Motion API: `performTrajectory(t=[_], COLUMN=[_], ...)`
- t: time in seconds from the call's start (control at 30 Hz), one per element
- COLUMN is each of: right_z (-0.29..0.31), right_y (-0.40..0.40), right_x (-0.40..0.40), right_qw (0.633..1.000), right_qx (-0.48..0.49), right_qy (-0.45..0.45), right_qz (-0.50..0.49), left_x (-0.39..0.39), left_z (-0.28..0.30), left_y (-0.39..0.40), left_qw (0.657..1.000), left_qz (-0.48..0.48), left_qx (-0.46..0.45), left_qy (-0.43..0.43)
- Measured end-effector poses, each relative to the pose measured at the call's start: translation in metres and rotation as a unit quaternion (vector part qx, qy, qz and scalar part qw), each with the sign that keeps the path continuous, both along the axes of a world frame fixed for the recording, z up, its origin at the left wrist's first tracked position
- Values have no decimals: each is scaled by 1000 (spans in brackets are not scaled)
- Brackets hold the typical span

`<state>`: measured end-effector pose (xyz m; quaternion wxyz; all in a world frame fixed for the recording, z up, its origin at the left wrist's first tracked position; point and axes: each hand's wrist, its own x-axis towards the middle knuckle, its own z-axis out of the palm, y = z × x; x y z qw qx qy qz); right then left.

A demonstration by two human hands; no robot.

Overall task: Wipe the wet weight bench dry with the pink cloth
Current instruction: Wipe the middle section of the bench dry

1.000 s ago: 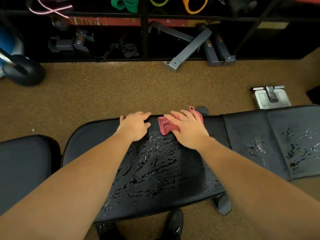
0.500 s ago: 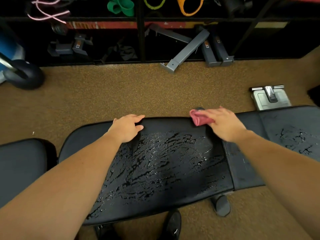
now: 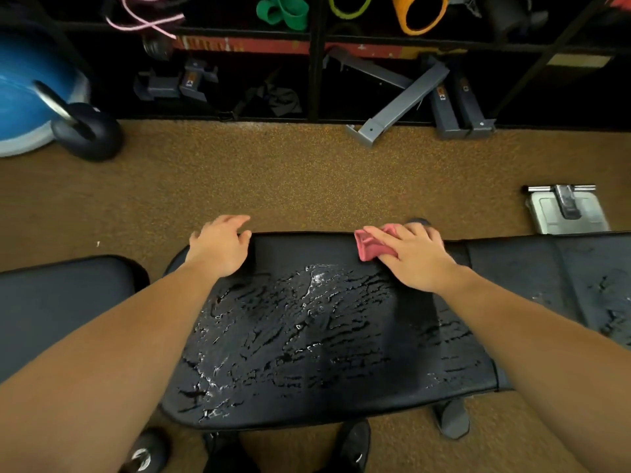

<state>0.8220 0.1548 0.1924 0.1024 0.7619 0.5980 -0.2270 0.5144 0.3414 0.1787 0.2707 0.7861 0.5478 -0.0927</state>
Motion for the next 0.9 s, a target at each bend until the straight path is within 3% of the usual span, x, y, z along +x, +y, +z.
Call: performTrajectory(t=[0.17, 0.43, 0.6, 0.83, 0.9], right_z=[-8, -24, -28, -33, -34], right_y=[39, 88, 115, 144, 149], right_x=[-57, -129, -171, -226, -237], right_qw=[999, 996, 995, 992, 990], right_qx=[-12, -13, -21, -24, -19], right_qy=[0, 9, 19, 30, 35], right_qz=[46, 90, 96, 123, 134], left_x=[-56, -117, -134, -159, -166], left_z=[-14, -18, -17, -26, -30], left_y=[14, 19, 25, 15, 12], left_qw=[994, 972, 937, 902, 904], left_qz=[83, 132, 221, 286, 262], left_qx=[-73, -149, -179, -248, -262], left_qy=[-2, -124, -203, -206, -212])
